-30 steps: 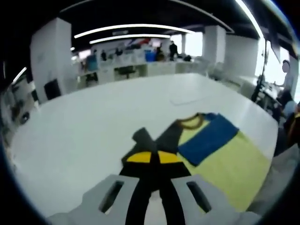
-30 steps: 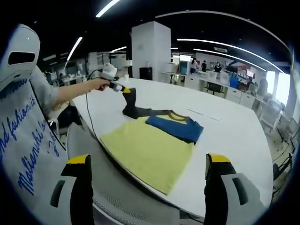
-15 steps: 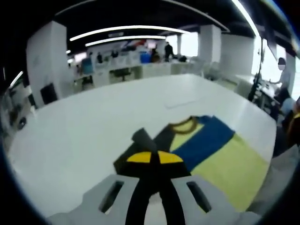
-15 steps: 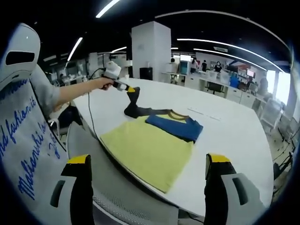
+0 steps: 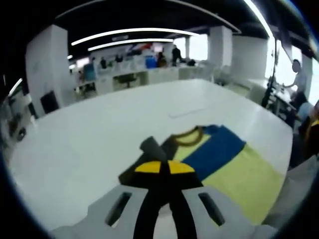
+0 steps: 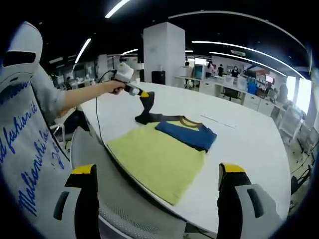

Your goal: Fold the garment on the visible template until the final outline fits inside the template.

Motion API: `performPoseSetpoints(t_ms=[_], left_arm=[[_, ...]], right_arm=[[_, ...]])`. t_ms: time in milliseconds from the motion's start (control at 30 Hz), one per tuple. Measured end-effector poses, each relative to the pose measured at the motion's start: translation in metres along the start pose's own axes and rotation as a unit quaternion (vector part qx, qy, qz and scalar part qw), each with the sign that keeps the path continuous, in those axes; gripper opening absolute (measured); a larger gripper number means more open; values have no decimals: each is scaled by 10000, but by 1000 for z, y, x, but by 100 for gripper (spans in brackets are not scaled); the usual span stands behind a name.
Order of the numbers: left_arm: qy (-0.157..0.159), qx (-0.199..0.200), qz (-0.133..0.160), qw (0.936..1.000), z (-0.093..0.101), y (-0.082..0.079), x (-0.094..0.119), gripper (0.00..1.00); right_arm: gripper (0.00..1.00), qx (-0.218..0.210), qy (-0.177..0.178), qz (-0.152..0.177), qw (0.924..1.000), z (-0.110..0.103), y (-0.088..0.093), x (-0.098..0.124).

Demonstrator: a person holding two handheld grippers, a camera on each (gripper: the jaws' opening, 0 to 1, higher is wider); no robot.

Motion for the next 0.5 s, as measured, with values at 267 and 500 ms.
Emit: performPoseSetpoints(t_ms=[267, 500], left_arm=[[18, -43, 63, 10000, 12, -8, -3, 0], [50, -86, 93, 9999, 23, -12, -7, 0]], right_arm=[[100, 110, -144, -11, 9998, 0, 0, -3], [100, 78, -173, 64, 9998, 2, 1, -2]])
Point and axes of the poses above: the point that each gripper's makers call its tool centre point, and the gripper's own axes: x roughly backward along the fingers, z roughly to its right, y roughly out of its underside, the point moved 5 cm from there along x, roughly backward along the fingers, and after that the axes turned 3 degrees about -z, right-handed, at the moved point
